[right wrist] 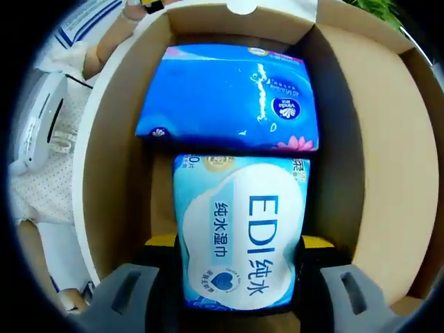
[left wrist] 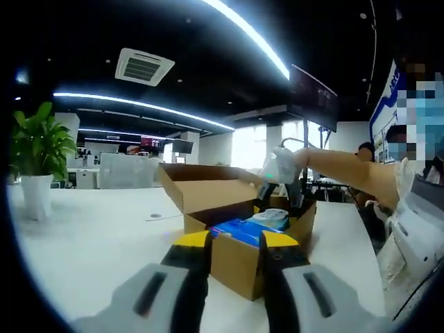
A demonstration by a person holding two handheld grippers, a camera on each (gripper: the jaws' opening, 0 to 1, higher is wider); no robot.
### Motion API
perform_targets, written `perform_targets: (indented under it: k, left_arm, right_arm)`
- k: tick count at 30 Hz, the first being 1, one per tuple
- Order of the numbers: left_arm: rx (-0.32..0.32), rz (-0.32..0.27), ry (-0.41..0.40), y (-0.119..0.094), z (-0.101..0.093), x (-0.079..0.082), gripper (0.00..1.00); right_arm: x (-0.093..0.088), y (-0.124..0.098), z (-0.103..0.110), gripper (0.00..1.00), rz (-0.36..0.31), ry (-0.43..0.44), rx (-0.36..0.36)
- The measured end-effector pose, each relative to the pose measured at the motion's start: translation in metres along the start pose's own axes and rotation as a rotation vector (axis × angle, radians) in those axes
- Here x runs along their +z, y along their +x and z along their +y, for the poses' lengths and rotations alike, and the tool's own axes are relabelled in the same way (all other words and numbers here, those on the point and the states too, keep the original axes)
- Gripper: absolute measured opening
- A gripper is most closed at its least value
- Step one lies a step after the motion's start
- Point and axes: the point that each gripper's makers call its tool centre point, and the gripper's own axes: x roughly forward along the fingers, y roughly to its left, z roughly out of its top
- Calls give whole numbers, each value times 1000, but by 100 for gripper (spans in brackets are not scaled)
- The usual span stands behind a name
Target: Operate the shoe box by opening the lid, removing the specified soft item, and placing it in the target area until the item is outside and the box remains undamaged.
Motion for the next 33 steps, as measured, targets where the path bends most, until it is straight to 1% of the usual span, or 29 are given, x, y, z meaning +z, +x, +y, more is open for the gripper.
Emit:
perform_targets:
  k: [2, 5, 8, 9, 15, 16, 17, 19, 26, 33]
  left_arm:
    - [-6, 9, 2, 1, -2, -2, 28]
    - [-70, 87, 16, 7, -15, -19, 28]
    - [-100, 160, 42, 11, -23, -34, 28]
    - [-103, 178, 53, 13, -24, -39, 28]
    - [-97, 239, 100, 22, -26, -56, 26]
    - [-78, 241, 134, 23, -22, -56, 24]
    - [-65, 239, 150, 23, -19, -55, 21]
    - [-60, 237, 134, 22, -17, -54, 20]
    - [-58, 234, 133, 22, -15, -53, 20]
    - [-58, 235, 131, 21, -14, -53, 20]
  right_arm:
    - [0, 0, 0, 67, 6, 1, 5]
    - [0, 3, 4, 67, 36, 4, 5]
    - [-1, 4, 6, 67, 51, 5, 0]
    - [-1, 4, 6, 67, 55, 5, -2]
    - [-1, 4, 4, 66, 63, 7, -14]
    - [-1, 4, 3, 66, 63, 7, -16]
    - [-1, 4, 2, 66, 63, 8, -18]
    - [-2, 4, 1, 66, 63, 9, -20]
    - [1, 4, 2, 65, 61, 41, -22]
    - [8, 3, 10, 64, 49, 24, -18]
